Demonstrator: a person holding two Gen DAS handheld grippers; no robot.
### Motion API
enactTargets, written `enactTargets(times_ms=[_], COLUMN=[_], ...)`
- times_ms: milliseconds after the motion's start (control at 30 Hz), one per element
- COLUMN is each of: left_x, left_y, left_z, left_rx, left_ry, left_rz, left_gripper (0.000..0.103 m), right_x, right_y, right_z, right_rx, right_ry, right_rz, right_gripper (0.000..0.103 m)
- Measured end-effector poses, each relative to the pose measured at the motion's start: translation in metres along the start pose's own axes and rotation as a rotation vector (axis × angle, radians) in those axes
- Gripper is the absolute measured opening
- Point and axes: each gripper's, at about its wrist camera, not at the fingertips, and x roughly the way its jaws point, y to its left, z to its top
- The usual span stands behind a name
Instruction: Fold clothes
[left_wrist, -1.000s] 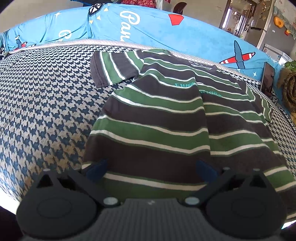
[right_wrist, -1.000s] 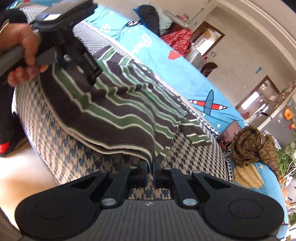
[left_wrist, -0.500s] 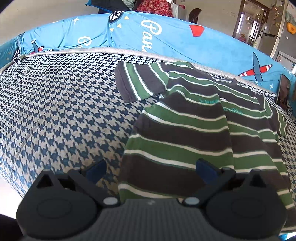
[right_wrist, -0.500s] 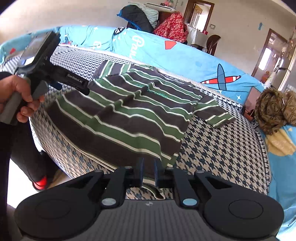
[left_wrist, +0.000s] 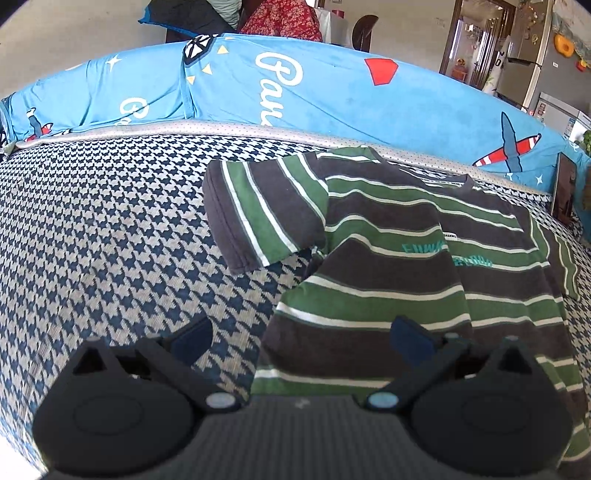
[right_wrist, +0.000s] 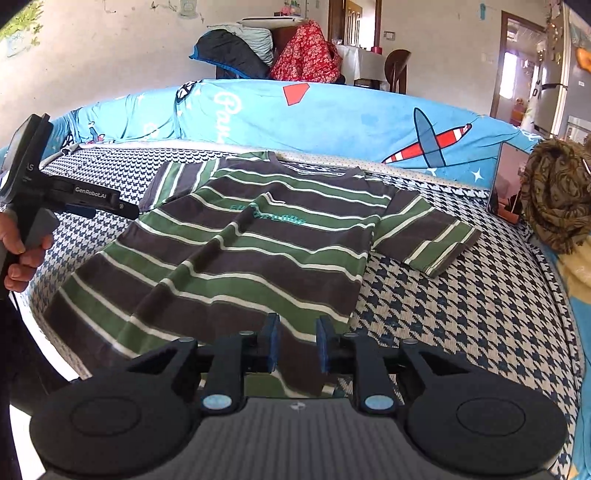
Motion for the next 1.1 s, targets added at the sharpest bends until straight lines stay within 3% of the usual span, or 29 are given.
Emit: enactTargets(times_ms=[233, 600, 933, 1000, 1100], left_x=[0.027, 0.073, 0.108, 0.110, 0.113], left_y=[0.002, 0.022, 0.020, 0.021, 0.022], left_z=[0.022, 0.051, 0.061, 0.063, 0.066], left_rx=[-0.009, -0.205, -0.269, -0.275, -0.288], left_ry=[0.020, 0.097, 0.137, 0.130, 0.116], left_rz=[-0.036, -0.204, -0.255, -0.256, -0.234], left_gripper=[0.102, 0.095, 0.093, 0.090, 0.076], right_x=[0.045, 0.082, 0.101, 0.105, 0.110], right_y=[-0.028, -0.070, -0.096, -0.099, -0.102], right_z=[0.011, 0.031, 0.042, 0.044, 0.046], right_rx=[0.125, 0.385, 0.509, 0.532, 0.549], right_ry=[0.051, 0.065, 0.067, 0.071, 0.074], right_rz=[0.021, -0.001, -0.023, -0.022, -0.020], right_gripper=[0.020, 0.025, 0.031, 0.032, 0.033])
